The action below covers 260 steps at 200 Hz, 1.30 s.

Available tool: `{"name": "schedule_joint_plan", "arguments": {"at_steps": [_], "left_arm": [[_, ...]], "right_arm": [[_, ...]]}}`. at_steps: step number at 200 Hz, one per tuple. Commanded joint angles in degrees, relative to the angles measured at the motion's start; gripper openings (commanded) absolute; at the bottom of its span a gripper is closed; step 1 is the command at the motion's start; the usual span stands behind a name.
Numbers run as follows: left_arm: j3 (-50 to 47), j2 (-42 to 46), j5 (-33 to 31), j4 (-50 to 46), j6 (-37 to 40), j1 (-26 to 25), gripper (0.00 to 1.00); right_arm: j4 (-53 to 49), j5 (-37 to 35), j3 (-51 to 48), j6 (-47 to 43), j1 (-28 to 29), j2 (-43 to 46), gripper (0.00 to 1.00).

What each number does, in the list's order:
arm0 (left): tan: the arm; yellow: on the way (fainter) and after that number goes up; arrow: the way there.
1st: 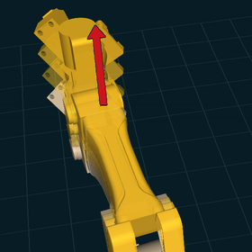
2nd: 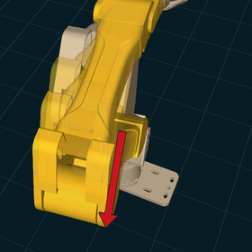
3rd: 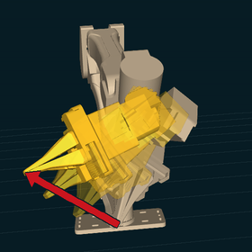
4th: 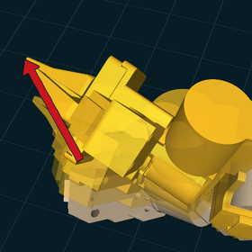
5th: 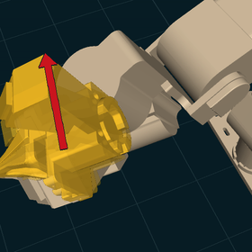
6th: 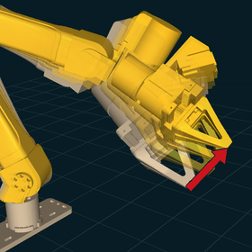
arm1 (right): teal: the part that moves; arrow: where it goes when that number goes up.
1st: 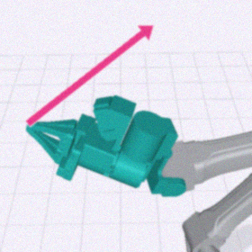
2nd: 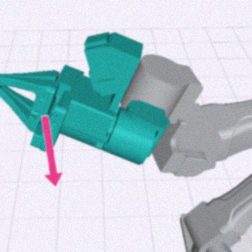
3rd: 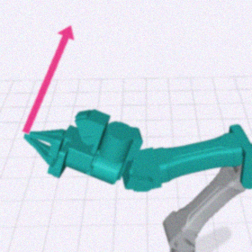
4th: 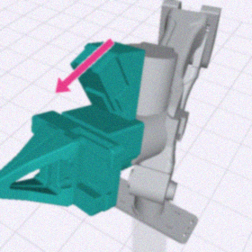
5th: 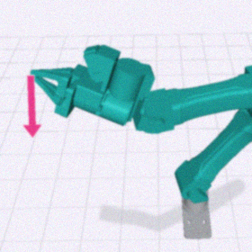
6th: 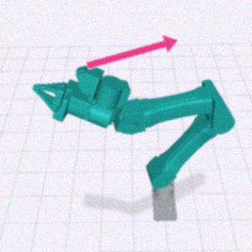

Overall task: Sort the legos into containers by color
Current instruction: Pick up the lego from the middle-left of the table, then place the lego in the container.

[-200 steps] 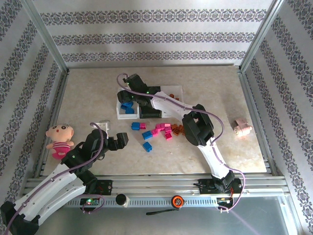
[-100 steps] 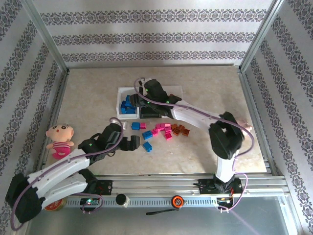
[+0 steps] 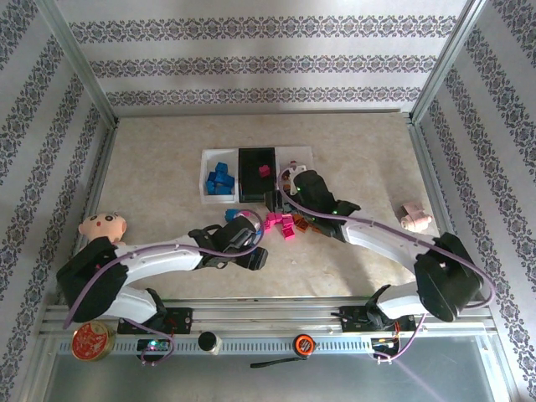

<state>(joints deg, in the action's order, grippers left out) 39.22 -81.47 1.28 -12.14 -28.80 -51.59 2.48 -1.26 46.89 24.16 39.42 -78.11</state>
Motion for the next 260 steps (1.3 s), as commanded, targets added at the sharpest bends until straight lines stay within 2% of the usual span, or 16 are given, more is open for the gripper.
{"name": "schedule_joint_plan", "arguments": {"at_steps": [1,32,75,111,140,172,199,236,260], "left_arm": [[2.34,-3.49,-0.80,4.41,3.02,-0.79,0.84],[2.61,-6.87,-0.56,6.77,3.48,-0.81,0.77],[0.82,-7.93,1.36,9.50,2.80,-0.79,0.58],[-1.39,-3.67,0.40,8.90,1.40,-0.79,0.41],[-1.51,3.39,-1.45,5.96,1.36,0.72,0.39],[0.16,12.78,-1.28,3.65,2.34,9.21,0.39],[3.49,14.35,-0.28,5.24,3.28,18.71,0.38],[9.00,6.08,2.92,11.42,2.42,28.99,0.36],[14.36,-2.52,4.81,13.28,2.33,32.29,0.36]], "right_arm": [[1.75,-1.36,-2.33,1.13,-0.67,3.95,0.75],[1.79,-2.16,-4.75,1.24,-0.84,7.26,0.75],[2.51,-3.06,-6.67,1.94,-1.11,8.81,0.76],[2.87,-3.40,-8.15,2.54,-1.28,9.80,0.76],[2.96,-3.24,-9.34,2.90,-1.48,10.84,0.76],[3.14,-3.07,-10.63,3.45,-1.56,11.73,0.76],[3.39,-3.23,-11.34,3.79,-1.57,12.00,0.76],[3.17,-2.57,-11.74,4.28,-1.61,11.58,0.76],[3.14,-1.82,-12.46,4.93,-1.60,11.92,0.76]]}}
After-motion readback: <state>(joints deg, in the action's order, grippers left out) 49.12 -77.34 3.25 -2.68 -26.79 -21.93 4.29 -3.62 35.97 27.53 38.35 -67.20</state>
